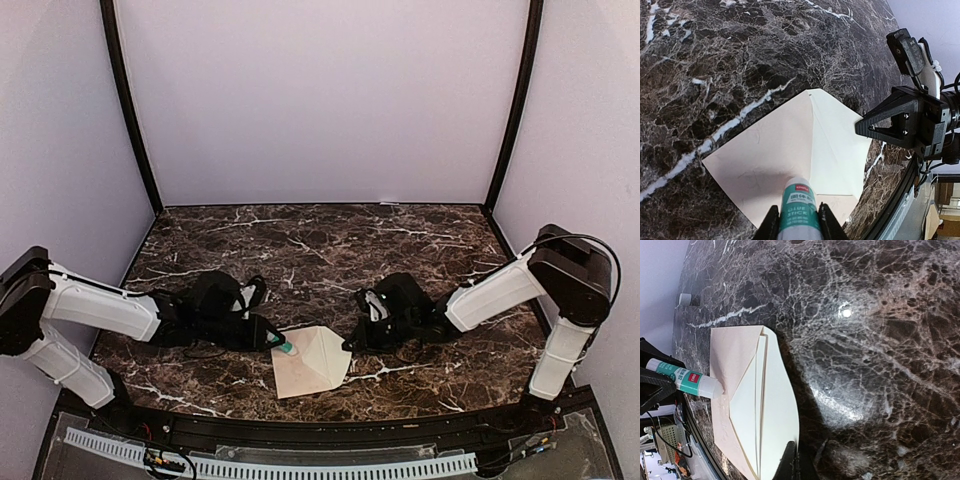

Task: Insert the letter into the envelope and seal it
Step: Paint the envelope at the center of the board.

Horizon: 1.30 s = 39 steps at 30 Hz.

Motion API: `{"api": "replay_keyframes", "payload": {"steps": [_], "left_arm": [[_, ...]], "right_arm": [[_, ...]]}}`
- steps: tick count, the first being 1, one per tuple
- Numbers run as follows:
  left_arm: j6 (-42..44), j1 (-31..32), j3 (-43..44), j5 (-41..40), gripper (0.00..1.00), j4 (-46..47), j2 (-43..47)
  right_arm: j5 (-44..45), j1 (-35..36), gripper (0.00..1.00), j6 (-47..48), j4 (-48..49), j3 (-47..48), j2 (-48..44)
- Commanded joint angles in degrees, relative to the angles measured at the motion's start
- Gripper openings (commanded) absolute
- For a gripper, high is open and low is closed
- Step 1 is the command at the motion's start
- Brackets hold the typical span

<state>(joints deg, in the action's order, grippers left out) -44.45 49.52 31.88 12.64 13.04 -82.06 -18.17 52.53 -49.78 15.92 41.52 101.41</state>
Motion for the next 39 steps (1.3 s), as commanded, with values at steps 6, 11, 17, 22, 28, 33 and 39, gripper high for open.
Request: {"api": "replay_keyframes", "payload": {"steps": [6,11,17,22,28,33,39], "left_arm": [[1.5,0.67,1.71,1.58,0.0,-1.44,-1.83],[1.63,0.84,2.12,2.46,0.0,-2.21,-2.43],[1.85,1.44,2.3,3.81,0.0,-4.33,-2.24],[2.07,2.16,2.39,4.27,0.0,-6.19,-2.02],[2.0,2.75,2.42,4.63,0.0,-7.13,-1.62],[2.07,3.78,2.71,5.43,0.0,-7.33,-1.89],[3.14,4.86,3.85,4.89,0.0,-9.19,-2.25]], "right_arm": [[1.08,0.77,0.0,0.84,-1.01,1.71,1.01],[1.64,0.99,0.0,0.91,-1.46,1.98,1.27],[2.31,1.04,0.0,0.86,-2.07,2.42,1.3],[2.87,1.08,0.0,0.87,-2.6,2.69,1.33],[3.38,1.08,0.0,0.67,-3.0,2.95,1.56],[3.65,1.11,0.0,0.56,-3.09,3.04,1.45],[3.84,1.12,0.0,0.47,-3.27,3.13,1.5]]}}
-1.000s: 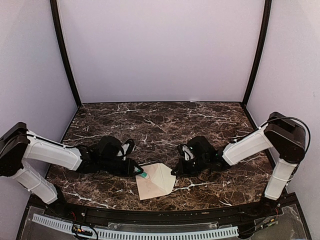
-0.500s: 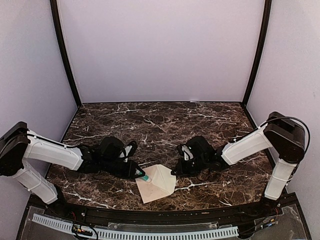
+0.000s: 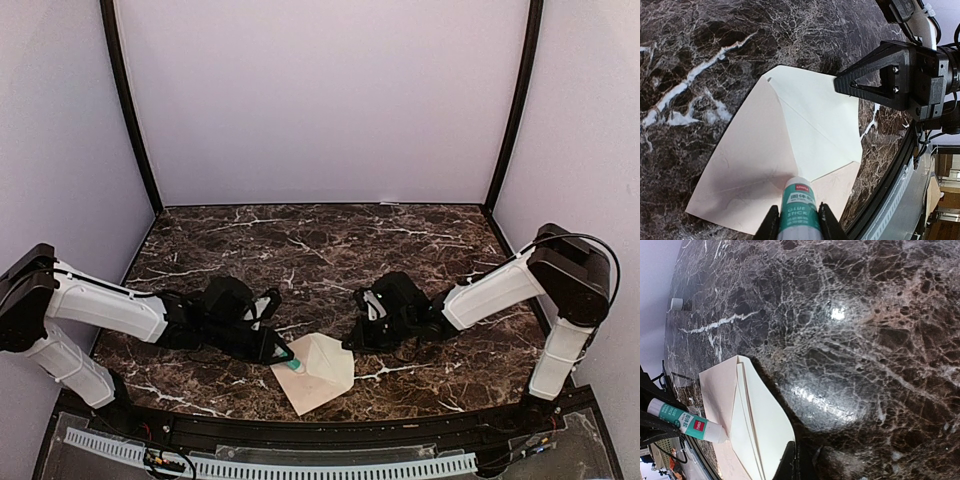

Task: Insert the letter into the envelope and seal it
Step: Paint the envelope at the center of the board.

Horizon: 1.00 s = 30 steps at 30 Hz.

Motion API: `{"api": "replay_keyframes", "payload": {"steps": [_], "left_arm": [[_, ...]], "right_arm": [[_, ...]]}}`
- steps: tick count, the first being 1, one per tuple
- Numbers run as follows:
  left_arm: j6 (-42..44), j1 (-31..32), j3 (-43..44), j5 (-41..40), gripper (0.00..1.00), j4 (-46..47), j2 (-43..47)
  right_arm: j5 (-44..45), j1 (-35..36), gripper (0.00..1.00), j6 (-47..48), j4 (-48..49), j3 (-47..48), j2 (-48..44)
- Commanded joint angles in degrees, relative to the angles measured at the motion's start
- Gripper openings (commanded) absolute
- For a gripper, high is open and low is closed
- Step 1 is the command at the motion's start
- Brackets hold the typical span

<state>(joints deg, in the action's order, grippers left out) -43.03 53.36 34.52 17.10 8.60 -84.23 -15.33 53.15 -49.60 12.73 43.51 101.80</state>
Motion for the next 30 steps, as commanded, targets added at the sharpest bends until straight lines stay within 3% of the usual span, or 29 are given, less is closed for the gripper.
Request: {"api": "replay_keyframes", "payload": {"steps": [1,21,26,30], "left_arm": [[1.81,1.2,1.36,0.41,0.0,-4.87,-0.12],[3.95,5.94,6.56,-3.39,0.0,-8.15,-3.11],[3.41,6.04,6.29,-4.08,0.0,-8.25,-2.93],[3.18,6.13,5.96,-4.51,0.0,-8.25,-2.8]], "right_arm": [[1.07,0.55,0.0,0.3,-0.08,1.1,1.06],[0.26,0.56,0.0,1.25,1.5,-0.1,-0.83],[-3.07,0.6,0.2,3.08,4.0,-2.78,-4.88],[-6.64,0.79,0.29,2.88,7.65,-6.59,-6.07]]}}
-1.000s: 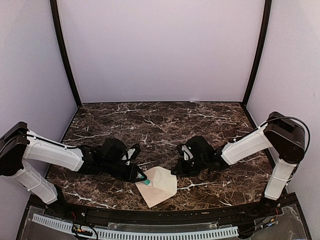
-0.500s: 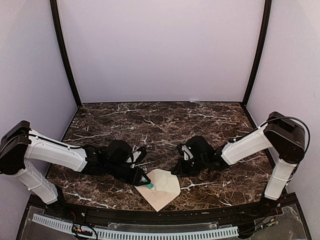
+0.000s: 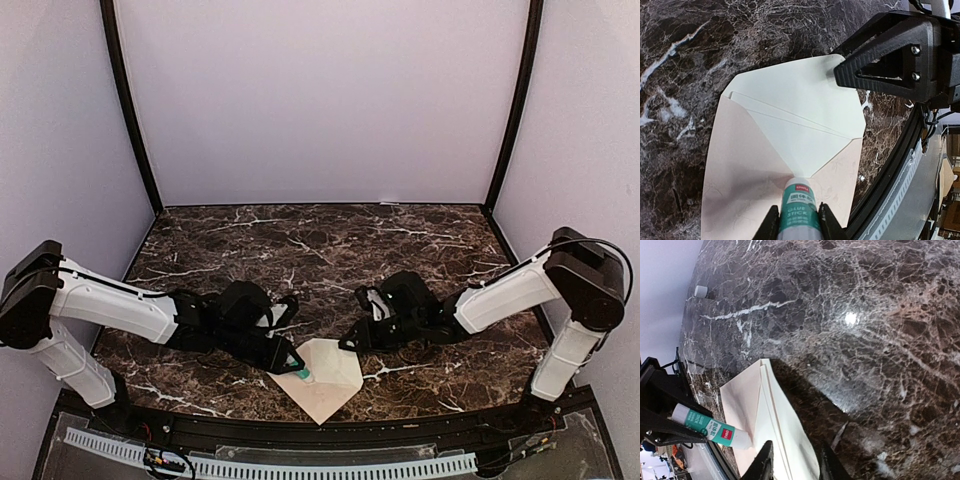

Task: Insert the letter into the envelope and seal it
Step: Paint the envelope at the center of the board.

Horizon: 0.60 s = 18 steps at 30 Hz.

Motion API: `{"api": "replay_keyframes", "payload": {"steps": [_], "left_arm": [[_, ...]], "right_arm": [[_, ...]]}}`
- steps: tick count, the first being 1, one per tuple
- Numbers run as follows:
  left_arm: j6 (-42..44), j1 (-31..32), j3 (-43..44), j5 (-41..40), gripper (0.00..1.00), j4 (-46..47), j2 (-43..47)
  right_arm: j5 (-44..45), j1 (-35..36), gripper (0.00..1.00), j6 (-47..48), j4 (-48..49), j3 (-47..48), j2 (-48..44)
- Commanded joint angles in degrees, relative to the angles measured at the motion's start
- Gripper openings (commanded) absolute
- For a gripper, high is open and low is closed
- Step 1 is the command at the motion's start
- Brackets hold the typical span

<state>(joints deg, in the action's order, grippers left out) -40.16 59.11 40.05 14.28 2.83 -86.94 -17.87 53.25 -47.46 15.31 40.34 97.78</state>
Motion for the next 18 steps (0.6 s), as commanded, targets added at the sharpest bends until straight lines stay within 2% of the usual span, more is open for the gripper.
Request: {"api": "replay_keyframes", "payload": {"steps": [1,6,9,13,18], "left_arm": [[0.25,0.38,0.4,-1.7,0.0,-2.48,-0.04],[0.18,0.83,0.51,-2.04,0.0,-2.46,-0.04],[0.24,1.03,0.42,-2.26,0.0,-2.48,0.0],[1.1,1.76,0.42,-2.75,0.0,-2.26,0.2],[4.22,3.68,2.15,-4.77,0.0,-4.41,0.57]], "right_arm": [[-4.62,0.96,0.3,0.64,5.67,-4.05,-2.11],[-4.52,3.25,0.31,0.23,6.53,-5.07,-1.45],[-3.97,3.67,0.22,-0.53,7.65,-5.64,-1.14],[-0.54,4.31,0.0,-0.31,4.64,-4.6,-0.86],[5.05,4.67,0.0,-0.33,-0.91,-2.78,-0.96]]}}
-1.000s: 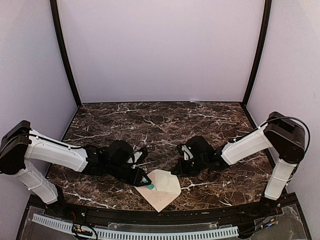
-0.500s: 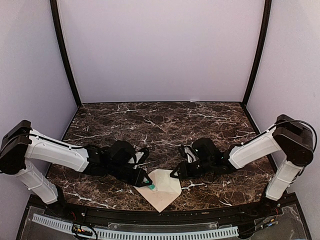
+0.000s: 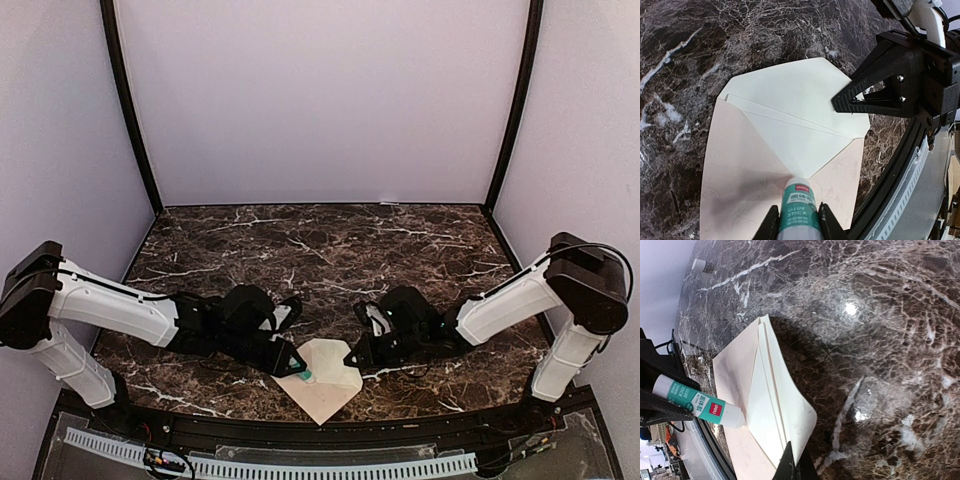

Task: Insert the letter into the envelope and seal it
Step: Paint the envelope at the center of the board.

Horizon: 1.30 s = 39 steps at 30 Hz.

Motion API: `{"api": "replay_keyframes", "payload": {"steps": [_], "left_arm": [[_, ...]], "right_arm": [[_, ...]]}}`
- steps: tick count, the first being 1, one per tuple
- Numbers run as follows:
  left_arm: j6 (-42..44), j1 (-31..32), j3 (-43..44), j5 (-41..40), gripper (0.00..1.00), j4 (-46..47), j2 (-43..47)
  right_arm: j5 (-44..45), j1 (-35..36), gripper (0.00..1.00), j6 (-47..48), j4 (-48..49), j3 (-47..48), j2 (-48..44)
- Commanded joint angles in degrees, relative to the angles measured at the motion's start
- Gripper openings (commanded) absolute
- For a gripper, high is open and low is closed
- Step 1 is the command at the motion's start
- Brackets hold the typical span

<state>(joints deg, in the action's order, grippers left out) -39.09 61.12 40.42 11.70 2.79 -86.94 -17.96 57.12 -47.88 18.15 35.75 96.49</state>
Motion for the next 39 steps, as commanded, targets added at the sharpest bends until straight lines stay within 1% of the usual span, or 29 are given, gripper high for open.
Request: {"api": "replay_keyframes", "payload": {"steps": [1,6,17,19,26,30,36,39], "left_arm": [[3.58,1.92,2.43,-2.62,0.0,-4.81,0.51],[5.89,3.89,4.18,-3.01,0.0,-6.58,-0.23],[5.47,4.77,4.95,-3.31,0.0,-5.47,-1.03],[5.17,4.79,4.93,-4.45,0.0,-5.73,-0.83],[3.19,4.72,4.44,-13.63,0.0,-6.87,3.13],[2.39,4.64,4.06,-16.68,0.0,-7.12,4.89],[2.0,3.92,3.22,-16.99,0.0,-5.62,5.58],[2.11,3.76,3.29,-15.61,0.0,-5.22,5.12]], "right_arm": [[5.88,0.76,0.0,0.02,-4.34,2.01,0.23],[6.95,0.77,0.0,-0.52,-5.12,2.09,-0.09],[7.14,1.02,0.0,-0.68,-4.97,2.05,-0.26],[7.07,0.98,0.0,-0.48,-4.88,2.05,-0.26],[6.5,1.32,0.0,-0.15,-4.2,1.54,-0.68],[5.99,1.4,0.0,0.35,-3.99,1.67,-0.47],[5.61,1.53,0.0,0.77,-3.96,2.04,-0.01],[5.62,1.55,0.0,0.78,-4.16,2.22,0.1]]}}
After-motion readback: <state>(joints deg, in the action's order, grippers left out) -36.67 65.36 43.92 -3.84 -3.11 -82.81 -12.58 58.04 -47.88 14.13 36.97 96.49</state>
